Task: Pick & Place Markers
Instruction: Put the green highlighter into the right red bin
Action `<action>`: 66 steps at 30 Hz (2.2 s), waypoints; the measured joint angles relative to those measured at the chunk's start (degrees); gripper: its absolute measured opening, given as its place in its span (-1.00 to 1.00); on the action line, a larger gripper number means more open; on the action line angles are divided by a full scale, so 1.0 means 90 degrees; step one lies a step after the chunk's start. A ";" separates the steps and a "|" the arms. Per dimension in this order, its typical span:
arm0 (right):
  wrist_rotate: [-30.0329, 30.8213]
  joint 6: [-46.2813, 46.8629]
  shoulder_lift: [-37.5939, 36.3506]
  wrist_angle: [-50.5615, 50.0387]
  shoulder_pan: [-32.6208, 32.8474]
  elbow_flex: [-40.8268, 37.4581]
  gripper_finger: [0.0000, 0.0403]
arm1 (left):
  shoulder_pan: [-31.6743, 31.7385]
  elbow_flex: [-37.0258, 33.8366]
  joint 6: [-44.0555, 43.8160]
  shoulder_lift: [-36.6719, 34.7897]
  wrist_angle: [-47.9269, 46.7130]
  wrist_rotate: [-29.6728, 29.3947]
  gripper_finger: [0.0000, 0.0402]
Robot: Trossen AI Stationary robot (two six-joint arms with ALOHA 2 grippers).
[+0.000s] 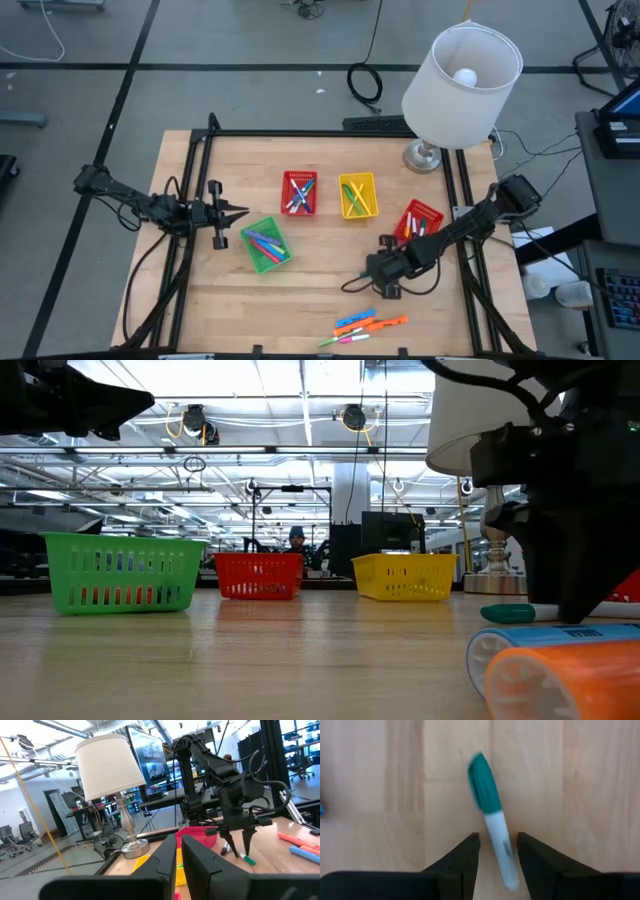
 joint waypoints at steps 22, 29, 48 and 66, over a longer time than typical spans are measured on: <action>0.0014 -0.0504 -0.0092 0.0633 -0.0050 -0.0219 -0.89 | 0.0002 0.0000 0.0002 0.0000 0.0000 0.0000 -0.81; 0.0132 -0.0789 -0.0945 -0.0438 0.0037 0.0283 -0.89 | 0.0002 0.0000 -0.0020 0.0001 -0.0002 0.0002 -0.81; 0.1550 -0.2156 -0.3619 -0.5246 -0.0641 0.0352 -0.89 | 0.0002 0.0000 0.0027 0.0000 0.0000 0.0002 -0.81; 0.0543 -0.2985 -0.3398 -0.4534 -0.1354 -0.0549 -0.77 | 0.0002 0.0000 0.0039 0.0000 -0.0002 0.0000 -0.81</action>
